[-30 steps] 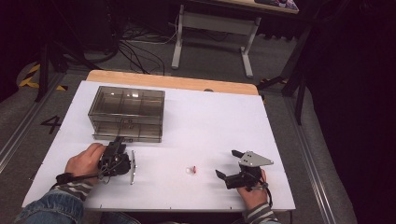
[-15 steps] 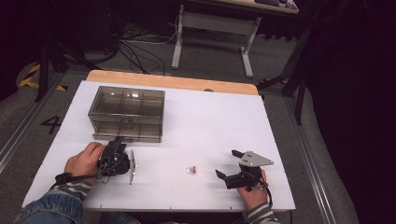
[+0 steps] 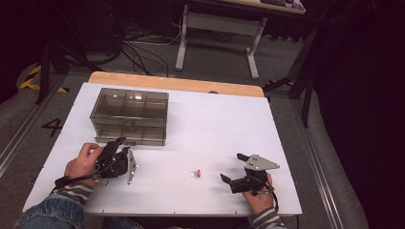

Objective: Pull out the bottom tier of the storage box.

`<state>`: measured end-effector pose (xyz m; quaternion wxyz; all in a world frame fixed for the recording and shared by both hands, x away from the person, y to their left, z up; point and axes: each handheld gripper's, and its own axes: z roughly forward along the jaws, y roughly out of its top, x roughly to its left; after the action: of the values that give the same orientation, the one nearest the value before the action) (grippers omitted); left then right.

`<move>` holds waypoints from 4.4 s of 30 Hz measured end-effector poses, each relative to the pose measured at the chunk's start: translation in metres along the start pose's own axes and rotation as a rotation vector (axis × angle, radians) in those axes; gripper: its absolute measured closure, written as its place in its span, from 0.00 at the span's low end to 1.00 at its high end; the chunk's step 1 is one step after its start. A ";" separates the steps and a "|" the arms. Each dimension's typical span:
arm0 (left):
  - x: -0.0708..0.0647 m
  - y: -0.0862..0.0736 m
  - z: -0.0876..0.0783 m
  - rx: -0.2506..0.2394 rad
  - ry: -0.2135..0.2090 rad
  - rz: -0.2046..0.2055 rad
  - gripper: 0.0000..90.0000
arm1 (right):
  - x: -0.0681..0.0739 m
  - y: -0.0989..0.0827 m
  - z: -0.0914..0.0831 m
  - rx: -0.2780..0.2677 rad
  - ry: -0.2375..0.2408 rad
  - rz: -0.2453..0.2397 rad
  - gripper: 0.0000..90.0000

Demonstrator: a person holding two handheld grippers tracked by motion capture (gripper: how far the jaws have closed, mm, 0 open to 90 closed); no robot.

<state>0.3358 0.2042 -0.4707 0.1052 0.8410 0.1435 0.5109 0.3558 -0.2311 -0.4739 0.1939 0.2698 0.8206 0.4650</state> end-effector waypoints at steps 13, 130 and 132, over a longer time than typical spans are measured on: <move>0.020 -0.006 -0.005 -0.104 -0.159 -0.188 0.61 | 0.000 0.000 0.000 0.002 0.001 -0.001 0.02; 0.071 0.014 0.073 0.014 -0.760 -0.060 0.66 | 0.000 0.000 0.001 0.009 0.011 0.008 0.02; 0.070 0.014 0.074 0.022 -0.760 -0.052 0.66 | 0.000 0.000 0.001 0.010 0.011 0.008 0.02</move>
<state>0.4343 0.2134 -0.4416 0.1545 0.9677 0.1209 0.1584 0.3564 -0.2306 -0.4745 0.1862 0.2717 0.8228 0.4631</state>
